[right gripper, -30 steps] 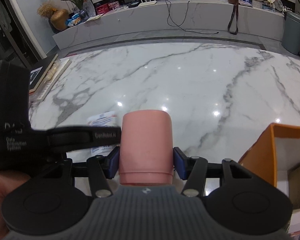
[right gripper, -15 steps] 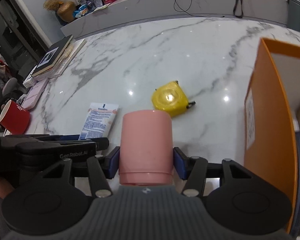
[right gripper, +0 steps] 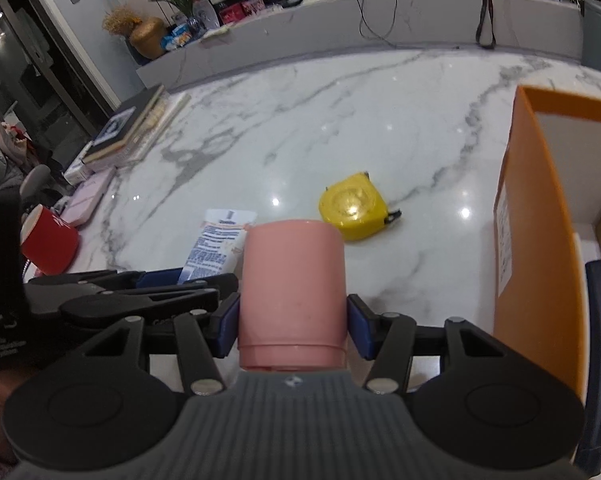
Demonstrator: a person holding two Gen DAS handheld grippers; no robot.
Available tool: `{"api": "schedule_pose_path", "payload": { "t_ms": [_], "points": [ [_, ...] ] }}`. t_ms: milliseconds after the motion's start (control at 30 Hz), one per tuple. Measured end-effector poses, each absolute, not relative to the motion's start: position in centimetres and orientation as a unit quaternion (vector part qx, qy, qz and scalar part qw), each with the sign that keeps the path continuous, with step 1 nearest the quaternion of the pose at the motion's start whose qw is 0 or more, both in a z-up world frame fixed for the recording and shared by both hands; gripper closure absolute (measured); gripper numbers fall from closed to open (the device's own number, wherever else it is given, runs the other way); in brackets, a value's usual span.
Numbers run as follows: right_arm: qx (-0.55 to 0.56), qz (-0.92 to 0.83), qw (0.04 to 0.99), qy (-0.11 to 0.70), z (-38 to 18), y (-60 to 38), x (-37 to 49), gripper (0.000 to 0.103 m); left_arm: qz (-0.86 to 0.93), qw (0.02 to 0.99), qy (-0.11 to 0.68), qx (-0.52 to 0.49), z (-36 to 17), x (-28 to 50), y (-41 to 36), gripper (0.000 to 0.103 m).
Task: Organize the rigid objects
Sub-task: 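Carry the Vaseline tube and pink container over the orange box with both grippers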
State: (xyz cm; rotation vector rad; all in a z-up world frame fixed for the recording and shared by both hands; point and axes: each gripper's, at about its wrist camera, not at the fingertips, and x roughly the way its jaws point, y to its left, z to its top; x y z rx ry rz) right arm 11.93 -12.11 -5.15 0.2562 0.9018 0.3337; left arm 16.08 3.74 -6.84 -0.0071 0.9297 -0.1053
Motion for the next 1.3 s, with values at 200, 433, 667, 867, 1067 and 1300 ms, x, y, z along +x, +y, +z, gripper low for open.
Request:
{"api": "schedule_pose_path", "payload": {
  "t_ms": [200,433,667,867,1067,1300],
  "points": [
    [0.131,0.167,0.888,0.407,-2.4,-13.2,10.3,0.048,-0.054,0.91,0.408,-0.051,-3.6,13.2,3.4,0.052],
    [0.146,0.165,0.899,0.379,1.4,-16.3,7.4,0.048,-0.091,0.92,0.373,-0.079,0.9,10.5,1.4,0.052],
    [0.138,0.141,0.911,0.363,5.1,-22.1,4.8,0.048,-0.162,0.926,0.336,-0.059,5.5,9.6,-4.0,0.052],
    [0.098,0.111,0.911,0.385,6.3,-28.4,4.2,0.048,-0.231,0.911,0.338,-0.042,6.4,10.9,-10.1,0.052],
    [0.054,0.078,0.904,0.417,5.6,-34.4,5.1,0.048,-0.285,0.885,0.365,-0.043,5.1,13.5,-16.3,0.052],
    [0.049,0.043,0.885,0.46,2.8,-39.5,8.3,0.048,-0.301,0.863,0.402,-0.044,2.0,17.4,-20.7,0.052]
  ]
}}
